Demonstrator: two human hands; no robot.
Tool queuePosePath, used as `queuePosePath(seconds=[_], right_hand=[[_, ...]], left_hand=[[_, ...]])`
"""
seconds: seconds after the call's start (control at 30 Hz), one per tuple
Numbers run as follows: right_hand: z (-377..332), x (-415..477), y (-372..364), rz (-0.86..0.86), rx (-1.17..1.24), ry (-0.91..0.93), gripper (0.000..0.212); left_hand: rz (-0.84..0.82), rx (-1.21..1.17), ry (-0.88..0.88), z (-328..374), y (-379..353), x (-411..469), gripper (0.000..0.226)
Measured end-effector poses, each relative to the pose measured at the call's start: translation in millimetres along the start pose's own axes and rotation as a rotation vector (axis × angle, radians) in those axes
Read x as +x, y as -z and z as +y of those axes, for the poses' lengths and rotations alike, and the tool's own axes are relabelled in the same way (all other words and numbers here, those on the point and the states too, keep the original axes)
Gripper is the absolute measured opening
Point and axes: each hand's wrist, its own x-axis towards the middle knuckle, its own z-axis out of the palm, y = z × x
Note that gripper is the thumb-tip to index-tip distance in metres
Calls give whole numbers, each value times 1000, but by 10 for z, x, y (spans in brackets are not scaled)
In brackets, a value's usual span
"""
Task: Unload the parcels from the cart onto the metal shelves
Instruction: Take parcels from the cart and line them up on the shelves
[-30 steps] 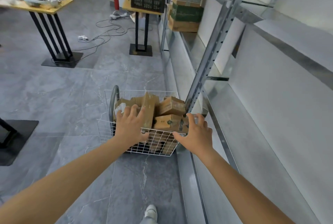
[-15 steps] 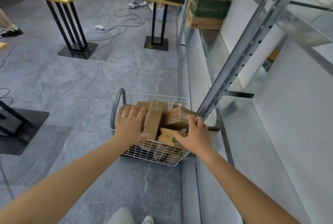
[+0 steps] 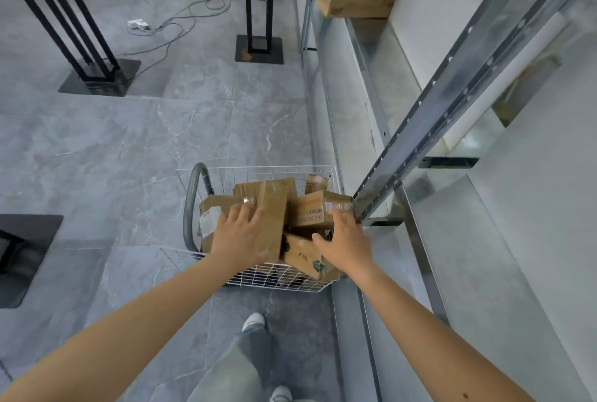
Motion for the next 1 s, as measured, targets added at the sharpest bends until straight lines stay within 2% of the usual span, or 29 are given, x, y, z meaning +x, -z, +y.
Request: queuePosePath(seconds=[0.27,0.43,0.67,0.77,0.87,0.93,1.0], right_hand=[[40,435,-235,-49,154,-237,65],[261,565,-307,-102,172,-374,49],[600,650,-553,-163,344,-483,66],[671,705,-726,-236,495,-635,83],[675,761,-853,-299,780,-945,103],[675,795,-930,-397,992,-1089,99],[679,808,-980,-452,1130,-1157,95]], left_hand=[[-106,20,-64,-226,-213,607,94],[-163,2,-65,-276,-328,845,93],[-266,-23,-42,-266,-463,987,93],[-289,-47,-26,-220,-552,955,90],[-295,-52,-11,-189,-668,897,83],[-333,-62,-4,-179,-731,865,84],[-364,-70,0,-158,-771,822,85]])
